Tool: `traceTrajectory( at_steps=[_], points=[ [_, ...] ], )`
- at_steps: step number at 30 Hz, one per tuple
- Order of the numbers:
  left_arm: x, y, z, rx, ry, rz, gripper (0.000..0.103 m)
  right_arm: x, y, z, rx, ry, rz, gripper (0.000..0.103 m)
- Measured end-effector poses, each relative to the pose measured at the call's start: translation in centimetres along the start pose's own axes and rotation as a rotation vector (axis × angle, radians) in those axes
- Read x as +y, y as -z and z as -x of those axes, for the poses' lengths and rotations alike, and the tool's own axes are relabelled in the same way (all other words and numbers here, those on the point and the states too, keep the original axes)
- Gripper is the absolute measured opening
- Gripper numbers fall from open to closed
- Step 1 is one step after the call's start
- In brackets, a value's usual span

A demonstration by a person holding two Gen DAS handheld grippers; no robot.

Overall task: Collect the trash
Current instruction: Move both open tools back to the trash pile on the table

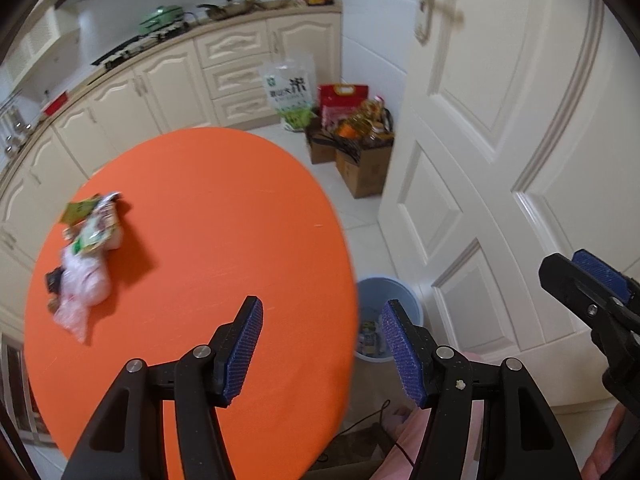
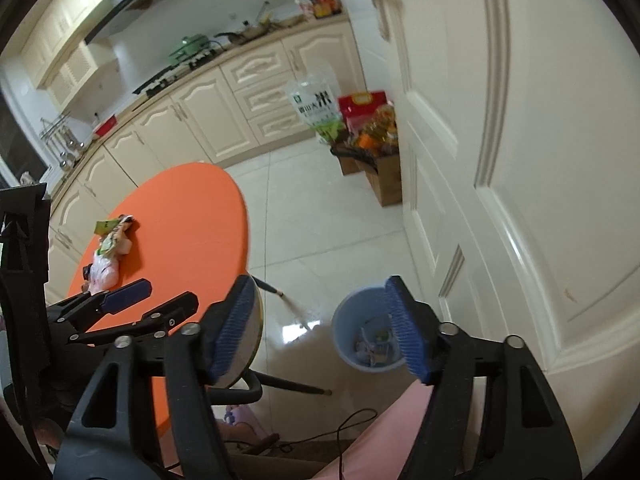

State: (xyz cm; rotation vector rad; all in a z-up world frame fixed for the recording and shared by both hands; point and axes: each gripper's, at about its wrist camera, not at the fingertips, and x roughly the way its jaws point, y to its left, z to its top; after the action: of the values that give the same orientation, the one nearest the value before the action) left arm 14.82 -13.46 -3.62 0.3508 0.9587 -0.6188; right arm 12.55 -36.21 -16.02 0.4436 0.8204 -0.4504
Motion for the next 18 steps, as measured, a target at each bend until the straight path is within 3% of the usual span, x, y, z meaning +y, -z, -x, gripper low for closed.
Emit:
traceTrajectory(
  at_steps=[8,14,18],
  points=[
    [5.2,4.0,4.4,-0.081,-0.079,0.120,0.066,6.2,0.6,1.7,-0.043,-0.067,0.096,0.093],
    [9.9,7.0,7.2,-0.106,-0.135,0.228,0.067,11.4,0.9,1.4,-0.034,-0.128,0.172,0.098],
    [14.0,8.7,8.9,-0.120,-0.180,0.315,0.075,15.6,1.0,0.1,-0.016,-0.164,0.232,0.099]
  ],
)
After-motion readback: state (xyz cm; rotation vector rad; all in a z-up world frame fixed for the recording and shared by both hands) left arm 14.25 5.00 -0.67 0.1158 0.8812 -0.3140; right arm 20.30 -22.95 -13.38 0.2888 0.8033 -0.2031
